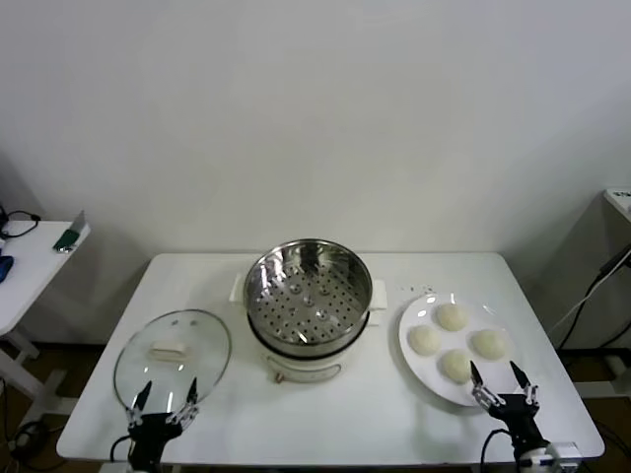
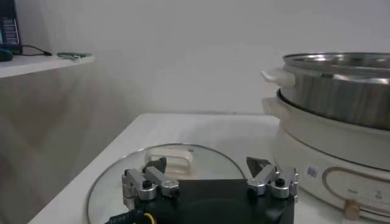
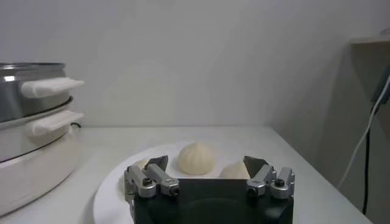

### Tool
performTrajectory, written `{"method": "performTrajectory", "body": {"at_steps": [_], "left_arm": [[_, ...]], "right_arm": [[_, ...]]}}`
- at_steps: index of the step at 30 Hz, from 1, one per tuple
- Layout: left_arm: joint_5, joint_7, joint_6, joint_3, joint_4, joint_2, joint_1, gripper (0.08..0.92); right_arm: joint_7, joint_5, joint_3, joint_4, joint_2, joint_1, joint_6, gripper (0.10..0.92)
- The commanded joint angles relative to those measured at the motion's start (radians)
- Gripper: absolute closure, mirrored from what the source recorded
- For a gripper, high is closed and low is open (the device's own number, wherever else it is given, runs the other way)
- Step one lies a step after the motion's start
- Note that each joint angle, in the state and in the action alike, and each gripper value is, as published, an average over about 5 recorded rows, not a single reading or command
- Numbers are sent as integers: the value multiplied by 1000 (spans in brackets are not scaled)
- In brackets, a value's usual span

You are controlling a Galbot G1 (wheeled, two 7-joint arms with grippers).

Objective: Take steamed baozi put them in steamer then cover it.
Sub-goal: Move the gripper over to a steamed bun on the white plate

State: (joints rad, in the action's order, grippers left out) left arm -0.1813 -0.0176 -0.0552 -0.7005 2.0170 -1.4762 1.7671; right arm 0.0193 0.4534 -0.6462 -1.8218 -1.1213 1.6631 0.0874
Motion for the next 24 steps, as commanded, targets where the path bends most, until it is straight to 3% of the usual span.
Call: {"method": "performTrajectory", "body": {"at_steps": [1, 6, 10, 16, 21, 24], "left_arm": [[1, 0, -6, -1, 10, 1, 2, 177], [0, 0, -7, -1, 20, 9, 6, 177], [-2, 2, -4, 2, 25, 16, 14, 177], [-3, 4, 9, 7, 23, 29, 28, 177], [3, 4, 23, 11, 23, 28, 32, 177], [9, 3, 28, 15, 24, 24, 32, 177]], "right_arm": [[32, -17, -1, -15, 56, -44, -152, 203], [12, -52, 21, -16, 204, -239, -381, 203], [-81, -111, 128, 64, 376, -490, -435, 203], [-480, -204, 507, 270, 644, -925, -416, 203], [-876, -402, 1001, 490, 745, -1406, -232, 203], [-1061, -443, 1275, 595, 743, -1681, -113, 203]]}}
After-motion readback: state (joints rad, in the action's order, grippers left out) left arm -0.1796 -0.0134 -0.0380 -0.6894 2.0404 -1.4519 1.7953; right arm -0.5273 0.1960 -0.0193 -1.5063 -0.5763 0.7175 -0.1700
